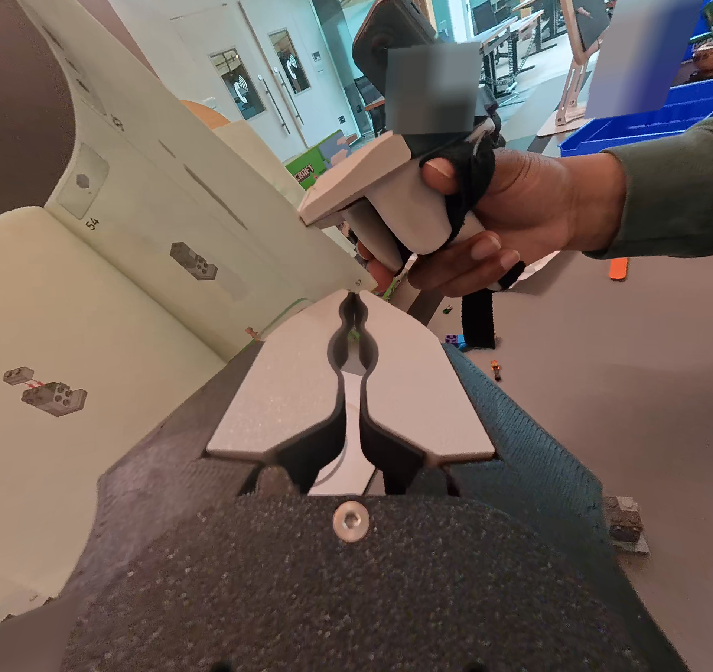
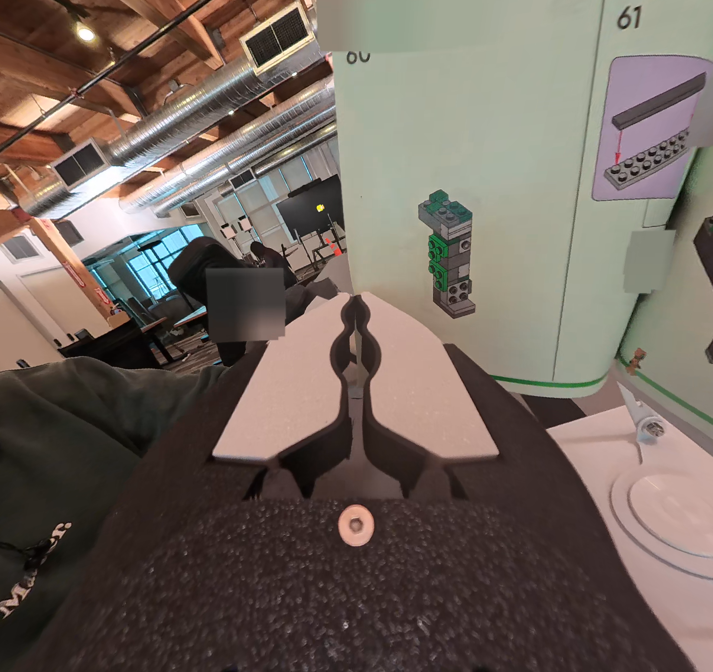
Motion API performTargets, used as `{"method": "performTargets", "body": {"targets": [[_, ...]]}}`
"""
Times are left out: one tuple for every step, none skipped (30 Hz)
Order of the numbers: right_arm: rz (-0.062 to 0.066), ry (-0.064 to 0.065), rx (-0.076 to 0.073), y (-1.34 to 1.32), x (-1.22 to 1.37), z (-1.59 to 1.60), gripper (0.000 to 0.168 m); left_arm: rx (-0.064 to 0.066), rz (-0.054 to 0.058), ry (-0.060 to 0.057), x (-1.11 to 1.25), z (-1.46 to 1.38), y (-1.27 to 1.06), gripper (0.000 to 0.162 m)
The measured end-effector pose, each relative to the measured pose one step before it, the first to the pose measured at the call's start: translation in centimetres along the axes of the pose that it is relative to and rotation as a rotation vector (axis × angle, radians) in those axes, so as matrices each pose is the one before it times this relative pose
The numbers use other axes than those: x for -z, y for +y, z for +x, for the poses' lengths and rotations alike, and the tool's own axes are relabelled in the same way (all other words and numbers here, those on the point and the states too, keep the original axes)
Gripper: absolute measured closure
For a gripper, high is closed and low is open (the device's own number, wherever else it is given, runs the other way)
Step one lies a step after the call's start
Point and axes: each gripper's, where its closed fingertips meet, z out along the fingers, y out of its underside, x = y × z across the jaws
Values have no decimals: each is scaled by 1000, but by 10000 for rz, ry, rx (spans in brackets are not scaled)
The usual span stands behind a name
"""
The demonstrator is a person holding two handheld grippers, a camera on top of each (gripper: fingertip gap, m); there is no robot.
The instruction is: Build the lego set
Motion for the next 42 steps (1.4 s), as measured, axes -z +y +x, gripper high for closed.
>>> {"method": "performTargets", "body": {"targets": [[35,24,-2,-95,50,51,168,-86,13,-32,65,50,22,162],[35,9,-13,-94,23,34,168,-81,32,-58,42,26,4,162],[39,14,-5,-84,18,38,168,-107,26,-71,38,13,32,162],[42,22,-3,-56,-1,40,168,-111,19,-86,12,-8,46,162],[42,12,-10,-53,-10,19,168,-47,45,-90,-44,-21,-10,149],[37,-3,-15,-27,-31,-10,168,-8,-50,-80,-67,-47,83,145],[24,1,-8,-4,-45,-21,168,3,21,-59,-50,-35,-16,142],[6,9,4,29,-43,7,168,-2,66,-95,-26,-93,-101,142],[-3,-6,-2,24,-54,-21,168,-33,51,-90,-20,-115,-123,143],[4,-12,-14,14,-44,-17,168,-45,17,-56,-37,-87,-99,144],[11,-1,-9,1,-43,-20,168,-48,-6,-63,-45,-115,-73,144],[2,-6,-6,-12,-37,-21,168,-23,5,-8,-49,-41,-68,144],[-2,-10,-9,-2,-42,-33,168,27,10,11,-45,-29,-72,143],[6,-8,-4,-38,-35,-27,168,15,29,-2,-3,-33,-84,143],[13,-8,3,-53,-6,-30,168,2,37,-31,20,-59,-103,145],[15,-11,1,-55,-7,-36,168,-4,34,-54,40,-89,-79,146],[10,-14,-7,-46,-10,-24,168,5,44,-36,43,-63,-91,147],[4,-11,-9,-34,-14,-24,168,13,17,-22,36,-50,-51,147],[4,-9,-5,-7,-23,-26,168,5,3,-22,36,-40,-8,147],[6,-11,-3,-6,-20,-35,168,13,9,-21,25,-50,-7,147],[-1,-7,0,17,-34,-22,168,7,25,-22,30,-41,-34,148],[-11,-5,2,30,-27,-18,168,-3,13,17,29,9,-11,148],[-13,-7,0,29,-17,-19,168,3,-16,26,21,5,36,148],[-8,-9,-8,8,1,-9,168,21,3,47,27,31,-4,148],[-9,-15,-23,12,29,0,168,18,6,47,38,11,12,147],[-25,-22,-30,25,25,-14,168,-15,2,61,50,27,-4,147],[-49,-19,-25,72,27,-9,168,-42,-37,15,30,-30,57,147],[-64,-13,-14,103,25,-7,168,-61,-38,36,34,-8,55,146],[-74,-9,-6,126,5,-5,168,-43,-20,25,41,-18,26,146],[-87,-3,-1,139,-9,4,168,-51,-17,45,31,12,16,146],[-117,-14,3,170,-19,-25,168,-74,-35,103,2,105,33,145],[-124,-18,9,169,-29,-25,168,-76,-61,30,11,11,65,145],[-90,-5,10,131,-45,-24,168,-80,-33,42,-7,36,32,144],[-76,-2,3,92,-44,-15,168,-69,-36,91,2,120,18,144],[-79,-11,-6,75,-49,-33,168,-57,-28,38,-5,60,7,144],[-70,-12,-5,53,-57,-37,168,-86,-18,71,5,110,-10,143],[-85,-11,-1,63,-48,-37,168,-105,-36,100,-16,158,-4,143],[-100,-10,4,72,-38,-36,168,-101,-29,84,-13,143,-3,142],[-102,-6,4,80,-25,-24,168,-98,-34,76,-2,118,0,142],[-95,-1,-6,70,-2,-12,168,-84,-41,-17,-7,-32,19,142],[-57,-4,-19,43,7,-12,168,-80,-29,6,-18,-8,7,142],[-31,-14,-31,27,4,-30,168,-69,-23,22,-26,-2,1,141]]}}
